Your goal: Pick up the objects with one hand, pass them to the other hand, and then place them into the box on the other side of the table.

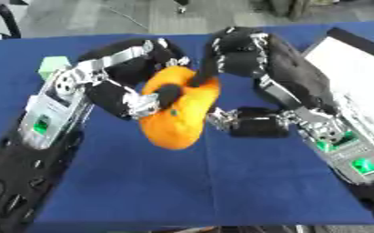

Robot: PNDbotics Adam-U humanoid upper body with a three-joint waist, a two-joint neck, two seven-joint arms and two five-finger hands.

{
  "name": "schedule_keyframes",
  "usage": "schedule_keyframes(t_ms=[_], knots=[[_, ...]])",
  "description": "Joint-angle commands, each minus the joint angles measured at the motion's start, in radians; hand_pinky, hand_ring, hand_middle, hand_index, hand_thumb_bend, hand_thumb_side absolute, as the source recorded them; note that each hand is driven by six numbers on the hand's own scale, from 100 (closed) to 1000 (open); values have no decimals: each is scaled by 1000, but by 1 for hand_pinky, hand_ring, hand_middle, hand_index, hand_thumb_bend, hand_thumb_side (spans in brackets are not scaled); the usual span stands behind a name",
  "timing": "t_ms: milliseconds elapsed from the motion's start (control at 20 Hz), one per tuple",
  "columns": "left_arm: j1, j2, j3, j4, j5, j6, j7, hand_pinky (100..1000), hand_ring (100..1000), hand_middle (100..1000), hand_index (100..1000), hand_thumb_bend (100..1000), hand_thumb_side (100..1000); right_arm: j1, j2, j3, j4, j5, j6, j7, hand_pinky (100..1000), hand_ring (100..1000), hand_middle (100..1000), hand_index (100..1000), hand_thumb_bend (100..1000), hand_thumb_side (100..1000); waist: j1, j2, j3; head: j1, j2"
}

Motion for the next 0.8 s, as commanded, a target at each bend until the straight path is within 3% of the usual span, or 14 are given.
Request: schedule_keyframes(t_ms=[50,300,400,550,800], knots=[[-13,10,21,-19,5,0,2,651,530,561,669,100,516,-8,-7,-18,-4,-1,1,-15,675,544,466,299,100,100,-2,-15,1,-2,-3],[-17,-3,35,-13,24,4,11,664,550,582,695,100,679,3,-2,-24,-4,11,14,-33,672,538,455,284,100,100,-2,-15,-2,-4,-3],[-18,-10,40,-10,42,8,13,671,560,592,706,100,794,7,0,-25,-4,15,17,-38,672,535,452,282,100,100,-1,-15,-3,-7,-3],[-20,-21,52,-4,75,18,21,675,570,602,715,100,859,9,1,-23,-4,19,18,-44,671,533,449,280,100,100,0,-15,-3,-13,-3],[-20,-38,74,6,103,37,49,679,576,608,720,100,888,9,1,-22,-4,27,8,-56,671,526,443,278,100,100,0,-15,-3,-29,-3]])
